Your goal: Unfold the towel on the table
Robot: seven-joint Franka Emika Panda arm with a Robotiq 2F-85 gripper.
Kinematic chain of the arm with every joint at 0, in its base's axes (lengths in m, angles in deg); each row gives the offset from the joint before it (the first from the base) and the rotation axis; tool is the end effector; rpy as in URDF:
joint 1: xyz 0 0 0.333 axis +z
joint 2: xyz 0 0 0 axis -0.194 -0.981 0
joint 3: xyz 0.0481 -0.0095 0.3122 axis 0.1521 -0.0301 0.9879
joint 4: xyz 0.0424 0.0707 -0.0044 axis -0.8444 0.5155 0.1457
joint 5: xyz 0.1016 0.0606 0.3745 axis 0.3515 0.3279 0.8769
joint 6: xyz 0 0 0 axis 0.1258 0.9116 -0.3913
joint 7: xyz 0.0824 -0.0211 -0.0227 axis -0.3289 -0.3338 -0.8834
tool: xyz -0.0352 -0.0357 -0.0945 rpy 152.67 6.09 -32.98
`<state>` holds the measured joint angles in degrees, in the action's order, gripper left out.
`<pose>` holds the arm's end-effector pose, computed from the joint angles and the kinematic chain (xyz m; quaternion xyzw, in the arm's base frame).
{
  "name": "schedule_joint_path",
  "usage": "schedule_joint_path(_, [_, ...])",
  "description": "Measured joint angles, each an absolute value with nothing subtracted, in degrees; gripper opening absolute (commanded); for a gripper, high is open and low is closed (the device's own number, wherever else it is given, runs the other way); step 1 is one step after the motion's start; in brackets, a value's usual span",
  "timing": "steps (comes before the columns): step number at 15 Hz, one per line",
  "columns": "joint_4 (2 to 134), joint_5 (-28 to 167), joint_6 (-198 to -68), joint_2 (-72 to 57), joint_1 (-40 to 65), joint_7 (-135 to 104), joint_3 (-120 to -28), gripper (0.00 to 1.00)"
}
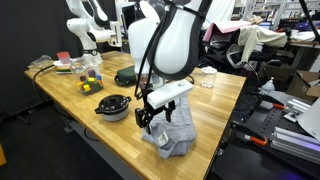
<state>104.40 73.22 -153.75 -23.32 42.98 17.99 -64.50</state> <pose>0.4095 0.3163 0.1052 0.9980 -0.0234 -0.0587 0.0082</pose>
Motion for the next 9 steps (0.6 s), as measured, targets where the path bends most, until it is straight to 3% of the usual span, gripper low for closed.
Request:
schedule_joint_path(3, [104.4, 73.2, -153.9, -23.5, 42.9, 18.9, -64.7, 0.85])
schedule_joint_path(9, [103.3, 73.2, -154.4, -24.5, 42.7, 20.4, -65.2, 0.86])
